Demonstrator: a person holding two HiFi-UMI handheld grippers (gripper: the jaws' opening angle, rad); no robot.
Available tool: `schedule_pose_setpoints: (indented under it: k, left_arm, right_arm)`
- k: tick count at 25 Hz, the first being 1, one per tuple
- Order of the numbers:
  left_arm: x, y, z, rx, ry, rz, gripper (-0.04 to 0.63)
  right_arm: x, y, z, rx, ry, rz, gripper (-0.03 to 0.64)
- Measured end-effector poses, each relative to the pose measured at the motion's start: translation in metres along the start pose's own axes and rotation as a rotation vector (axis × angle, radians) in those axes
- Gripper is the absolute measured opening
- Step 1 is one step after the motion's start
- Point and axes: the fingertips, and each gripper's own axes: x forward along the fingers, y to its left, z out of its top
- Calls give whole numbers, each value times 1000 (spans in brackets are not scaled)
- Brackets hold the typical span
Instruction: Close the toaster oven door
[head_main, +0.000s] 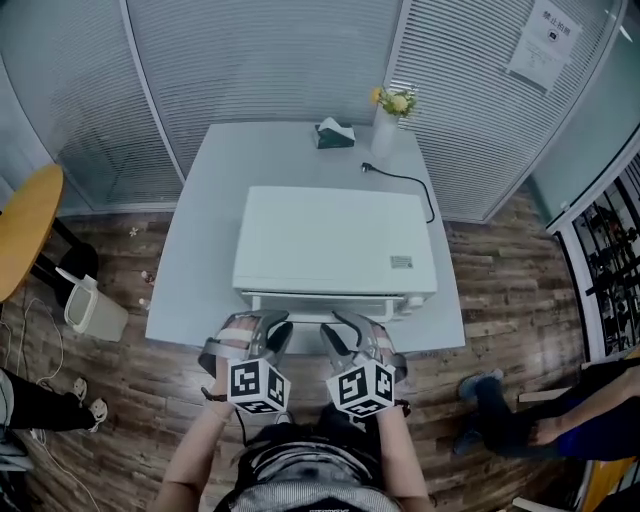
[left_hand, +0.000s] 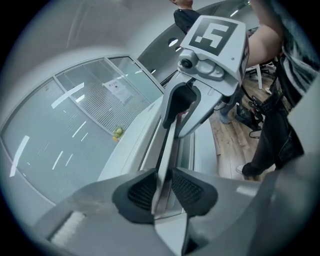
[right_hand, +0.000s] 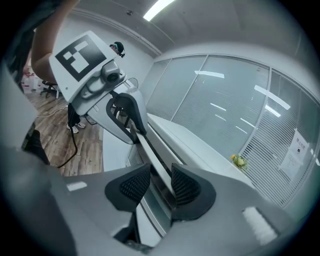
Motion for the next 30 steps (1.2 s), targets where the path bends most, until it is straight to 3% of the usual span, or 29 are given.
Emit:
schedule_pose_setpoints:
  k: [16,22,26,30]
  left_arm:
    - [6,6,-2,-103,-22,14,110]
    - [7,6,0,-100,-23,-6,112]
    - [5,9,0,-95,-30,-2,112]
    - [-8,18,3,-167,-78,62,112]
  right_arm:
    - [4,-6,2,25,-38,15,133]
    - [-1,-12,5,152,-86,71,132]
    - [-7,-17,6,178,-96,104,129]
    - [-18,-21,8,236,-120,107,132]
